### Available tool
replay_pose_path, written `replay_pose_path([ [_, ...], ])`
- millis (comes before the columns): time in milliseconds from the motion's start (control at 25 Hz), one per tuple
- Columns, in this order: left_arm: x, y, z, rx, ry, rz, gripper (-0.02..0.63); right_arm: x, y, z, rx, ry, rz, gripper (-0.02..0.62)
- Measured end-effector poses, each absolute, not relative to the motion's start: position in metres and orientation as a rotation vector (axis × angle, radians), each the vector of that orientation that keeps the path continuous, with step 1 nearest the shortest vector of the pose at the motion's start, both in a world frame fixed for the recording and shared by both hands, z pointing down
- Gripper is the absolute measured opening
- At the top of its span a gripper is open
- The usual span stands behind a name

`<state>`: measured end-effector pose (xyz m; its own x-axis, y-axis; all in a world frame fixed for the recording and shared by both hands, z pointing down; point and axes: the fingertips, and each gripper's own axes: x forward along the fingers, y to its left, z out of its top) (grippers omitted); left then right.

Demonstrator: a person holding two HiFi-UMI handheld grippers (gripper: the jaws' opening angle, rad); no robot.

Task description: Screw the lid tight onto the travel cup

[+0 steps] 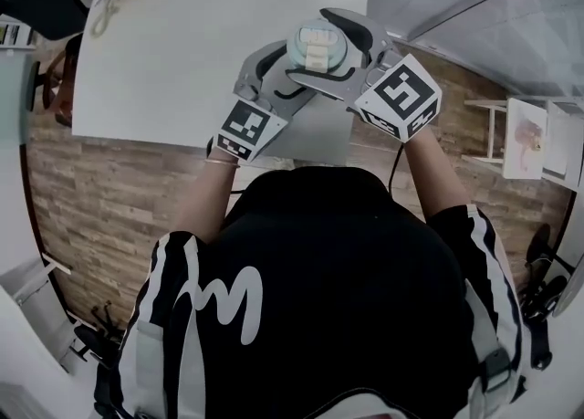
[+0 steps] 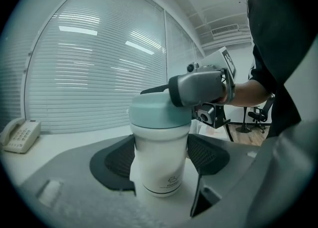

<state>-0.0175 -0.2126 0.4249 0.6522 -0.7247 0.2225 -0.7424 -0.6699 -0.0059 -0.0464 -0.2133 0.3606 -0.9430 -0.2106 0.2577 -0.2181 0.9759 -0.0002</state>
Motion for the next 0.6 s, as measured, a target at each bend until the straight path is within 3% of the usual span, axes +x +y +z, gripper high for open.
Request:
replay_pose_path([
  [600,-0.014,-0.212,0.424,2.786,-1.23,0.299,0.339,-0.036,-0.227,0.361,1.021,-2.706,0.096,0.445],
])
